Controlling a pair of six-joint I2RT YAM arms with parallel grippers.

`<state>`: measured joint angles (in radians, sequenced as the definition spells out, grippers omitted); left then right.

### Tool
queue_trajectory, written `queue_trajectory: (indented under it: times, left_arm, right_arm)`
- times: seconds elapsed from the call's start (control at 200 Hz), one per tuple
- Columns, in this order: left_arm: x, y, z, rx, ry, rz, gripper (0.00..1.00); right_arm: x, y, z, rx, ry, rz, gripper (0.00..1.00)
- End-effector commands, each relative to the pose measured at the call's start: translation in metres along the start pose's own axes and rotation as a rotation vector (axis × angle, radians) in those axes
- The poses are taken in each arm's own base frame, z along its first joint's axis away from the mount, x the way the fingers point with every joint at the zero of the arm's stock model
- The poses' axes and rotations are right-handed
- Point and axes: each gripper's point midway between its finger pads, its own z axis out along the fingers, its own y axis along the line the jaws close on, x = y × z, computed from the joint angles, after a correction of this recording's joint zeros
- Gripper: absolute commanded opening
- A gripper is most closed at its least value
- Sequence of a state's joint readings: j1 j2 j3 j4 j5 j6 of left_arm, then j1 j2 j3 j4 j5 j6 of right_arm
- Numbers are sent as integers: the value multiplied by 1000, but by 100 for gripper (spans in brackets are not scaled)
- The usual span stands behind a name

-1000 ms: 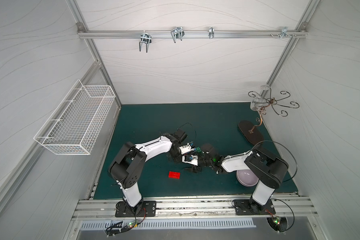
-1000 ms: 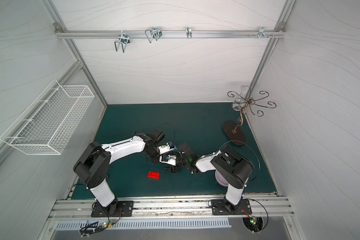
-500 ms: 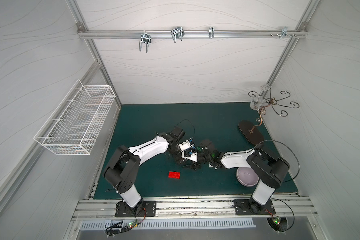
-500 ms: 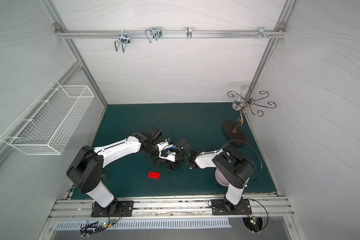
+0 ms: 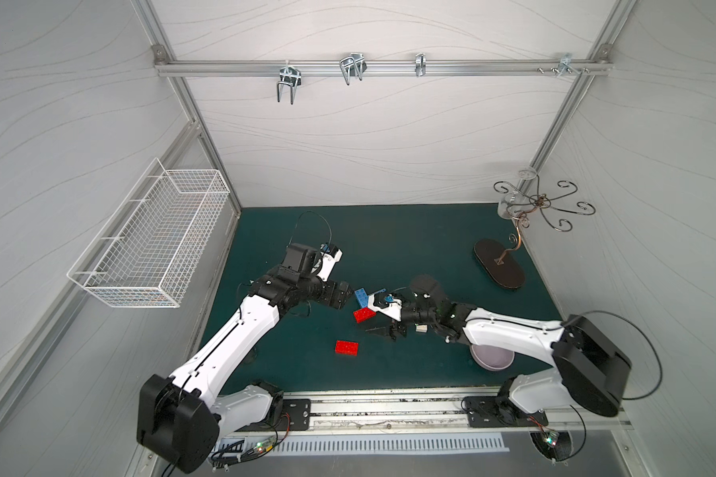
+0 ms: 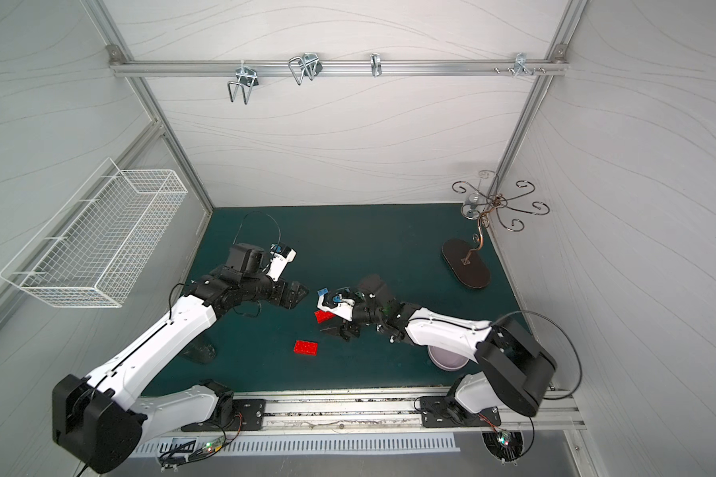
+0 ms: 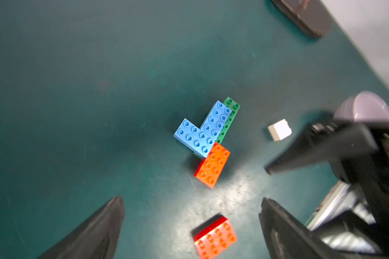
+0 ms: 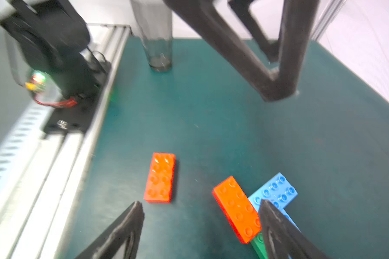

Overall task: Assemble a small pinwheel with lego
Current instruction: Assemble the lego brick with the lego brick, then pick up the lego brick from the center of the board.

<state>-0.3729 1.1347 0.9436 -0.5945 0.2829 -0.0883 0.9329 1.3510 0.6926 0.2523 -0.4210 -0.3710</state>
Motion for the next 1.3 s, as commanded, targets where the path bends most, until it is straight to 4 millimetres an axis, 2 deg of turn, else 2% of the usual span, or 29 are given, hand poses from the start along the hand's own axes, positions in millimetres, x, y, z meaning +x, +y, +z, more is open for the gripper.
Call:
queue_trajectory:
  times: [0.0, 0.04, 0.09, 0.135, 0.23, 0.305, 0.415, 0.51, 0.71, 0.995, 1.13, 1.22, 1.295]
  left_arm:
    - [28, 13, -3, -68, 63, -324, 100]
    - [38, 15, -3, -67, 67, -381, 100]
    - [51, 21, 0, -73, 60, -480, 100]
    - [59, 24, 3, -32, 55, -569, 99]
    - [66, 26, 6, 31, 31, -661, 92]
    - [73, 30, 7, 22, 22, -690, 92]
    - [88, 37, 16, 55, 52, -818, 89]
    - [95, 38, 28, 150, 50, -945, 82]
    - [102, 45, 27, 97, 61, -943, 81]
    - [109, 48, 33, 74, 99, -928, 82]
    - [110, 49, 33, 71, 96, -924, 83]
    - [109, 48, 32, 72, 93, -919, 83]
    - [109, 48, 32, 77, 92, -914, 83]
  right_arm:
    - [11, 17, -8, -39, 58, 136, 84]
    - [7, 26, -8, -89, 24, 115, 84]
    - [3, 20, -4, -65, 20, 142, 87]
    - [4, 21, 1, -81, 54, 178, 85]
    - [29, 41, 21, -148, 227, 140, 81]
    - [43, 53, 31, -190, 268, 126, 80]
    - [54, 55, 41, -199, 289, 120, 77]
    - [64, 49, 52, -176, 334, 133, 75]
    - [83, 50, 77, -148, 398, 127, 73]
    - [96, 56, 102, -134, 420, 107, 74]
    - [102, 53, 107, -116, 442, 104, 69]
    - [106, 53, 104, -113, 460, 104, 62]
    - [110, 53, 101, -108, 473, 99, 61]
